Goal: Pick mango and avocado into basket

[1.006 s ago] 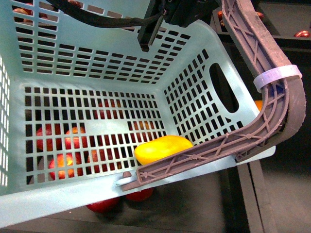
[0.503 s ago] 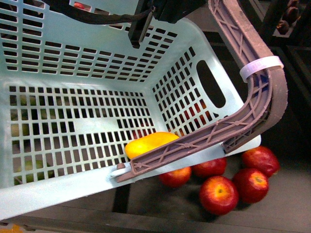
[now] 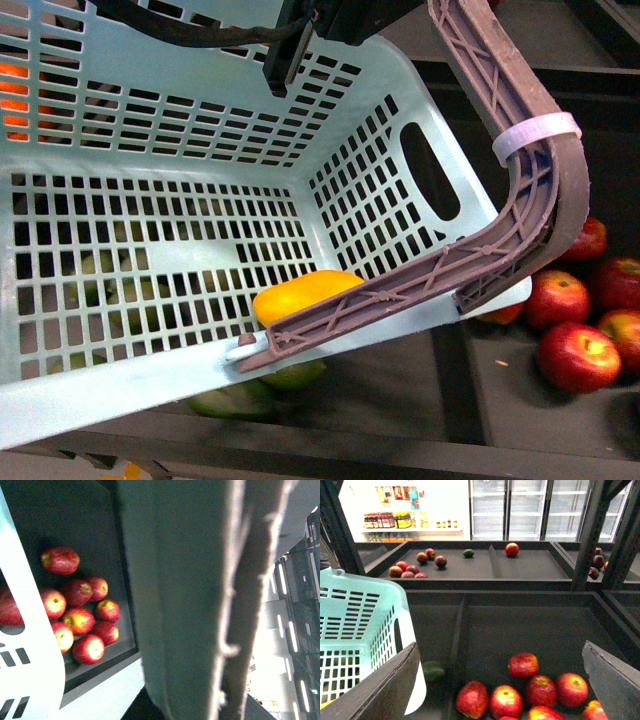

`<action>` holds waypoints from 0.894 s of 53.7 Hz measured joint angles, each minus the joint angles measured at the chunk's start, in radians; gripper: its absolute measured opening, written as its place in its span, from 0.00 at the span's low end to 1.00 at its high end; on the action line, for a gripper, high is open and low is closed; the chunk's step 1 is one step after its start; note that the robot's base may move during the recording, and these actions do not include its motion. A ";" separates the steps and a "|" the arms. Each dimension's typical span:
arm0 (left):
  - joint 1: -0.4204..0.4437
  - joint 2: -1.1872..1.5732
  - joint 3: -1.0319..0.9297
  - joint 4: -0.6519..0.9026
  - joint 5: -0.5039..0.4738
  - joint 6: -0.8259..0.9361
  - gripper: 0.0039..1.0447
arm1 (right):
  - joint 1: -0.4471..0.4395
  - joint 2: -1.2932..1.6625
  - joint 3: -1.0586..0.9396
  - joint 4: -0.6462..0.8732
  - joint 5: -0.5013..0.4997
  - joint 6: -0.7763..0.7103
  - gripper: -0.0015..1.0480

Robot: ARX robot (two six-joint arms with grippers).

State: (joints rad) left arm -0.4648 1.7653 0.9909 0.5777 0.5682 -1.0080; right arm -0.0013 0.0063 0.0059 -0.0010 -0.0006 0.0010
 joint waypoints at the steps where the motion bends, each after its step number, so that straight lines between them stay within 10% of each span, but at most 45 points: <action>1: 0.000 0.000 0.000 0.000 0.002 0.001 0.07 | 0.000 0.000 0.000 -0.001 -0.001 0.000 0.93; 48: 0.020 0.000 0.000 0.001 -0.022 0.008 0.07 | -0.001 -0.002 0.000 -0.002 -0.006 -0.001 0.93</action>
State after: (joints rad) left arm -0.4446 1.7649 0.9913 0.5785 0.5465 -0.9997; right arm -0.0021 0.0044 0.0059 -0.0029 -0.0063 0.0002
